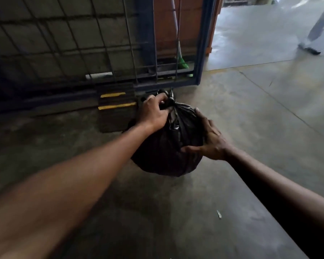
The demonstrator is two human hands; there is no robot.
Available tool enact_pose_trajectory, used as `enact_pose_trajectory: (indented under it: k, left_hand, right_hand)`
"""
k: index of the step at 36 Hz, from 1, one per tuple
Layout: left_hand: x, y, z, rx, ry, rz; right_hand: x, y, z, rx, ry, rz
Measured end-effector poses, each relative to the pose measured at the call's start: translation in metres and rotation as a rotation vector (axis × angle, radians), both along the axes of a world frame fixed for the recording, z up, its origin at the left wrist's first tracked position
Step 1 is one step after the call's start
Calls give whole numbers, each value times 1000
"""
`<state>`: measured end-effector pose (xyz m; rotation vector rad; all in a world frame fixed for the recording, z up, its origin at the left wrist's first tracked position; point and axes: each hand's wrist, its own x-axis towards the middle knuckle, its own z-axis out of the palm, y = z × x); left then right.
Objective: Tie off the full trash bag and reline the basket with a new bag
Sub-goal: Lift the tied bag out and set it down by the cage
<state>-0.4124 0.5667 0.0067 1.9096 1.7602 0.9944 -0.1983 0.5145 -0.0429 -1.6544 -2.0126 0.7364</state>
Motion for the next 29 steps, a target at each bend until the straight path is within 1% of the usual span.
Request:
enact_pose_trajectory:
  k: [5, 8, 9, 11, 13, 14, 16, 19, 22, 26, 29]
  left_hand:
    - [-12, 60, -6, -12, 19, 70]
    - [-17, 76, -20, -74, 35, 125]
    - [-19, 77, -27, -114, 59, 138]
    - [-25, 74, -51, -273, 120, 109]
    - [-35, 68, -81, -464, 211, -6]
    - [-39, 65, -95, -530, 262, -62]
    - [-46, 60, -117, -572, 318, -114]
    - [-50, 60, -128, -528, 298, -102]
    - [-51, 60, -127, -437, 325, -72]
    - [-49, 49, -108, -193, 362, 60]
    - [-50, 36, -91, -61, 352, 47]
  right_hand:
    - [-19, 73, -24, 36, 93, 0]
    - [-36, 104, -48, 64, 78, -5]
    - [-42, 111, -58, 57, 49, 2]
    - [-55, 122, -81, -9, 3, 46]
    - [-68, 127, -100, -80, -12, 84]
    - [-74, 129, -106, -93, -21, 83]
    - [-82, 132, -116, -109, -66, 69]
    - [-86, 135, -120, -99, -111, 75]
    - [-82, 136, -112, -88, -104, 75]
    - [-64, 125, -85, -6, -58, 82]
    - [-42, 106, -64, 64, -38, 11]
